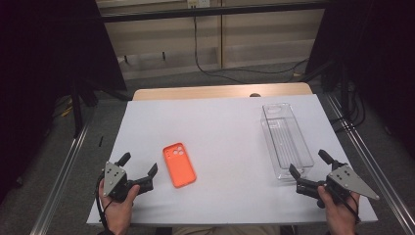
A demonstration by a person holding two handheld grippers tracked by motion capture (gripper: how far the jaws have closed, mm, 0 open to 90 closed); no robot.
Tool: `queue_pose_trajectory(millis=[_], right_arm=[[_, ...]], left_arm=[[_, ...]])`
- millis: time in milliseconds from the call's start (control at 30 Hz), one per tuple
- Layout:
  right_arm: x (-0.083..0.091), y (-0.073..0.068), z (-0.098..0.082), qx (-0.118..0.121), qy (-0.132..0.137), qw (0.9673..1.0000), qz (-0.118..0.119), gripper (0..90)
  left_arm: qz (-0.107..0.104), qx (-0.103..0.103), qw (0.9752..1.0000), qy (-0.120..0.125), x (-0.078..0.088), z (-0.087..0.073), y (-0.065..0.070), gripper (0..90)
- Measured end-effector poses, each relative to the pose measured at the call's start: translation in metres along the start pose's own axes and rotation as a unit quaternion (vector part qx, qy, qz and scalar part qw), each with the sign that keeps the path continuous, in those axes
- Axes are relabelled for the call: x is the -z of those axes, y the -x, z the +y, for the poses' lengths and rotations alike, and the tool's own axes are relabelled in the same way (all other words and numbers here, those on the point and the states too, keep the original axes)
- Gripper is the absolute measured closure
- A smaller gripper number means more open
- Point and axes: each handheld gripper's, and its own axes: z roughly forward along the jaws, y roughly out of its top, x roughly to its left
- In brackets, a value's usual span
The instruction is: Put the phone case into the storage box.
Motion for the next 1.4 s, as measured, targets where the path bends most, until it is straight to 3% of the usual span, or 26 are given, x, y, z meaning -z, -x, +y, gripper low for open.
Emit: queue_pose_trajectory(millis=[167, 267, 467, 500, 600, 900, 1167, 1300, 1400], right_arm=[[0.0, 0.0, 0.0, -0.001, 0.0, 1.0, 0.002, 0.0], [0.0, 0.0, 0.0, -0.003, -0.001, 1.0, 0.003, 0.0], [0.001, 0.001, -0.001, 0.001, -0.001, 0.9999, 0.015, 0.0], [0.001, 0.001, -0.001, 0.002, -0.002, 0.9999, 0.016, 0.0], [0.002, 0.001, -0.002, 0.003, -0.003, 0.9999, 0.015, 0.0], [0.004, 0.0, -0.001, 0.004, -0.002, 0.9999, 0.015, 0.0], [0.003, -0.002, 0.0, 0.004, -0.003, 0.9998, 0.017, 0.0], [0.002, -0.002, 0.0, 0.005, -0.003, 0.9998, 0.018, 0.0], [0.001, -0.001, 0.0, 0.004, -0.007, 0.9998, 0.018, 0.0]], left_arm=[[-0.002, -0.006, 1.0, -0.006, -0.001, 0.0, 0.001, 1.6], [-0.006, 0.011, 0.9999, -0.009, -0.004, -0.001, 0.002, 1.5], [-0.026, 0.014, 0.9995, -0.009, -0.008, 0.0, 0.004, 1.8], [-0.04, 0.018, 0.999, -0.009, -0.01, 0.001, 0.005, 2.3], [-0.05, 0.025, 0.9984, -0.007, -0.012, 0.002, 0.007, 2.5], [-0.092, 0.013, 0.9954, -0.024, -0.016, 0.006, 0.012, 2.7], [-0.108, 0.015, 0.9939, -0.013, -0.02, 0.009, 0.018, 1.9], [-0.134, 0.033, 0.9903, -0.017, -0.026, 0.009, 0.019, 1.3], [-0.13, 0.033, 0.9909, -0.012, -0.03, 0.009, 0.019, 1.3]])
